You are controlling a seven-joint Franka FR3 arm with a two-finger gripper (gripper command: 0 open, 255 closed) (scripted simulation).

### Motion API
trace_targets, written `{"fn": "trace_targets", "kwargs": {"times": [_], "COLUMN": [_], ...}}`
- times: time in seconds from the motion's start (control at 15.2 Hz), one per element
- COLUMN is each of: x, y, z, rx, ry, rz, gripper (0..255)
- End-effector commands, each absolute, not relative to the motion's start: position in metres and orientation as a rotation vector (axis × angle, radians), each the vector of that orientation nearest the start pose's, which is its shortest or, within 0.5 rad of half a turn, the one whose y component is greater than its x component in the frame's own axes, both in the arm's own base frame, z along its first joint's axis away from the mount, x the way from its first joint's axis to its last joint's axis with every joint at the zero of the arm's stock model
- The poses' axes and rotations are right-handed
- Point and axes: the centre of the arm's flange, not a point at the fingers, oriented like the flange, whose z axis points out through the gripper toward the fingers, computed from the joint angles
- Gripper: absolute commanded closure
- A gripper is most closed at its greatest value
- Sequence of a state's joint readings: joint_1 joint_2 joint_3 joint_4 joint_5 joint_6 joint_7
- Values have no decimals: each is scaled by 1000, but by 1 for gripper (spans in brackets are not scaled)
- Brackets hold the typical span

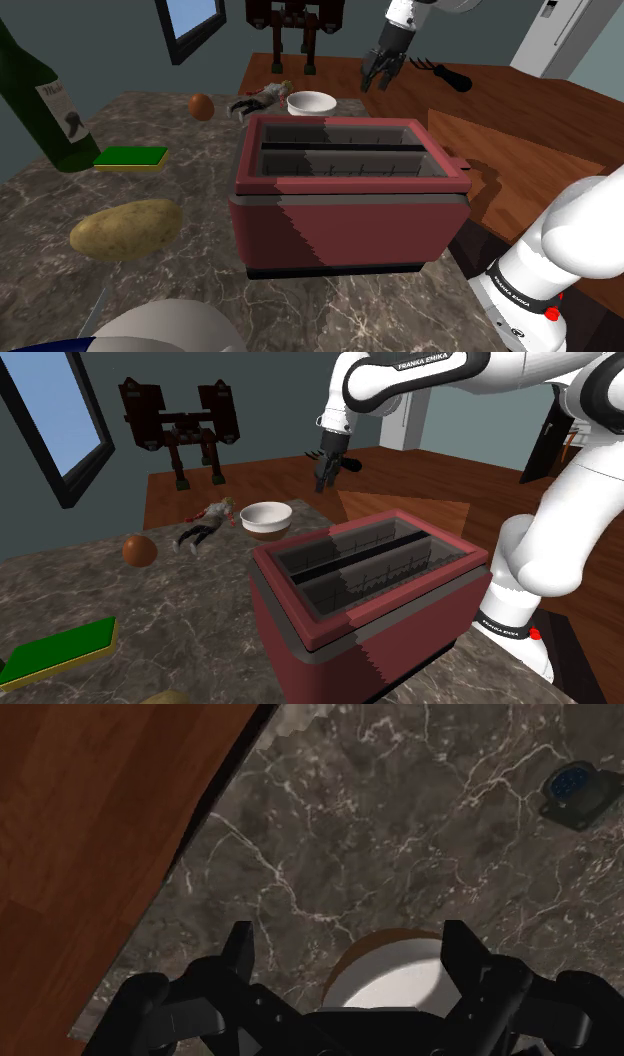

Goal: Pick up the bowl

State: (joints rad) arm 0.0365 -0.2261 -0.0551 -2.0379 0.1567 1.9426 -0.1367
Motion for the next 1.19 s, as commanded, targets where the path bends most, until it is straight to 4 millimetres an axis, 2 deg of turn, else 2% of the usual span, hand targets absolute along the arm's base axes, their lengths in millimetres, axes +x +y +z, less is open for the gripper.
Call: {"fn": "trace_targets", "kwargs": {"times": [0.0,0.73,1.12], "x": [525,659,661], "y": [4,23,23], "z": [542,495,468], "rx": [-2979,-2965,-2965], "ry": [-109,-125,-125], "rz": [-218,-244,-245], "gripper": [0,0,0]}}
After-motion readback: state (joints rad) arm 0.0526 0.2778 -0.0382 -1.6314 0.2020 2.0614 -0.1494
